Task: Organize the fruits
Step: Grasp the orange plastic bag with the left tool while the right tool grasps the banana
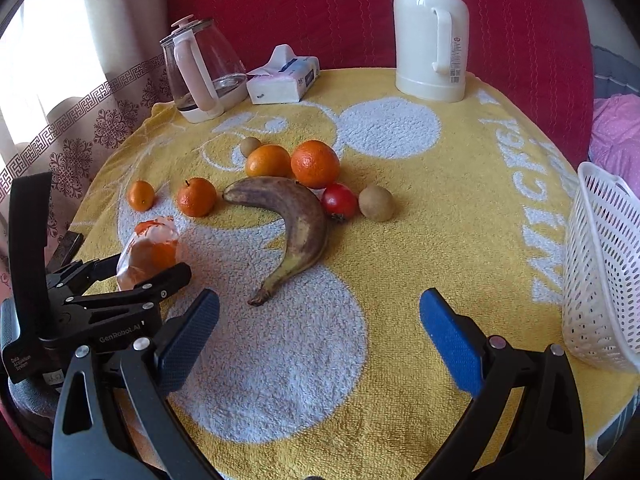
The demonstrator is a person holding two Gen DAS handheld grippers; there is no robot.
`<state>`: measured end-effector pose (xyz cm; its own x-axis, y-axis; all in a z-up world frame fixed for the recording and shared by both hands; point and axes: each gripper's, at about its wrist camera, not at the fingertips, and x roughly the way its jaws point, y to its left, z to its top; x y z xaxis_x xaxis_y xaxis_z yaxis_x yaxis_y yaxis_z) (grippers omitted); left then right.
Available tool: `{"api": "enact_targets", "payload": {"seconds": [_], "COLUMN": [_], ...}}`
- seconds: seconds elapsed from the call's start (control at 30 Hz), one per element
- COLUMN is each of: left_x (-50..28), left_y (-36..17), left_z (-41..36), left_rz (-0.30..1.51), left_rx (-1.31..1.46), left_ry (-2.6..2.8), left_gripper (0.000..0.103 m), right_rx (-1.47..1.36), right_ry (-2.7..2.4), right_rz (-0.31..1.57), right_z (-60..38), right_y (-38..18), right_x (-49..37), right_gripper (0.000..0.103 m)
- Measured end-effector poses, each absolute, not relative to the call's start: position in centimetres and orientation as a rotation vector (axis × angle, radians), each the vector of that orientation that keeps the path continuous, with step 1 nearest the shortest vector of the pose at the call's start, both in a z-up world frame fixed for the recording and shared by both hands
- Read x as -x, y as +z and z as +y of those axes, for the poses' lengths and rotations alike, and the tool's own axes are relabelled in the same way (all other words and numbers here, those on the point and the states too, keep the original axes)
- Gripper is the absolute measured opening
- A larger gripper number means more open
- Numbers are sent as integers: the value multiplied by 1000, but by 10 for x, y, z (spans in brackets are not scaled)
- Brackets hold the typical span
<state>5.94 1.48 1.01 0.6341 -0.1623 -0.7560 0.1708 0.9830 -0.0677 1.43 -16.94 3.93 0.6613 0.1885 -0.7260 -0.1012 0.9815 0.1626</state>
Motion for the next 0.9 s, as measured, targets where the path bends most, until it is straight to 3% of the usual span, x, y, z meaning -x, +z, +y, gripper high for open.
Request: {"api": "enact_targets", "payload": {"seconds": [0.13,0.23,0.37,0.5,0.83,0.9], "left_x": [-49,-40,-42,-45,-46,-47], "left_y": [18,26,25,22,20,19], "left_z": [20,22,29,35,34,35], "left_rz": [794,734,748,769,781,787], "left_rx": [12,17,52,84,95,101], "left_ry": [-159,-149,-143,-138,-131,-134], "left_gripper": [67,65,65,65,66,67], "right_rx": [-51,-17,-28,-70,-23,-9], "right_ry": [164,157,151,157,126,142], "right_rz": [844,843,875,915,897,894], "right_z": [-161,-157,-160,-164,-146,-143], "right_y": [34,33,29,21,18,17], "right_x": [-23,-30,-49,-73,-94,-90], "right_gripper": [101,100,77,63,50,38]}}
